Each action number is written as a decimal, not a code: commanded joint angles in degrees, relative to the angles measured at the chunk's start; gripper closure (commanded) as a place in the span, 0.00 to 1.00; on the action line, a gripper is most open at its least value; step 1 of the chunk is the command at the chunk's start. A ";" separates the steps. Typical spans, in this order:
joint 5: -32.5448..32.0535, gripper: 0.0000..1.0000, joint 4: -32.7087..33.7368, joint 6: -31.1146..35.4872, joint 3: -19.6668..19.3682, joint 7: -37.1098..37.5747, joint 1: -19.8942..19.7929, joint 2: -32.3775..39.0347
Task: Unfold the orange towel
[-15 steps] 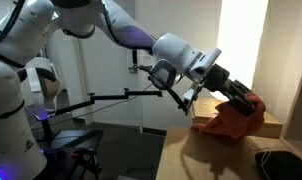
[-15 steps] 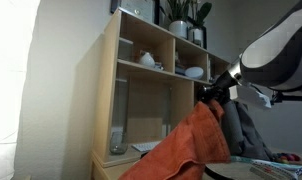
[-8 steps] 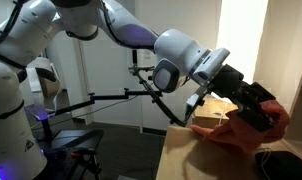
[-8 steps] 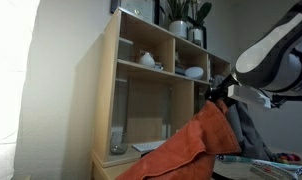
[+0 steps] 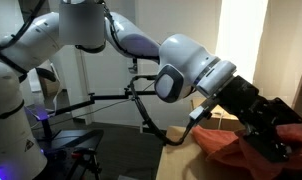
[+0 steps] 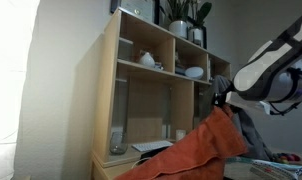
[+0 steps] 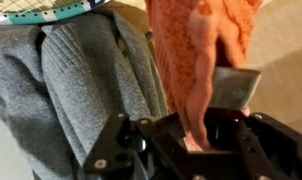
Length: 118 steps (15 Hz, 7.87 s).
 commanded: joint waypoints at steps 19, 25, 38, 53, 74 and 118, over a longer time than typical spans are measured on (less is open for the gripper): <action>-18.36 1.00 8.78 -17.84 -8.13 38.85 -4.66 14.14; -21.55 1.00 7.97 -17.09 -7.63 41.28 -4.49 14.61; -30.18 0.38 7.37 -16.91 -7.24 47.33 -4.62 14.21; -43.42 0.00 -2.57 17.81 4.22 36.72 -4.97 0.38; -57.28 0.00 12.19 16.60 22.45 21.82 -16.35 -14.10; -147.89 0.00 20.34 16.18 122.25 41.67 -94.56 -2.63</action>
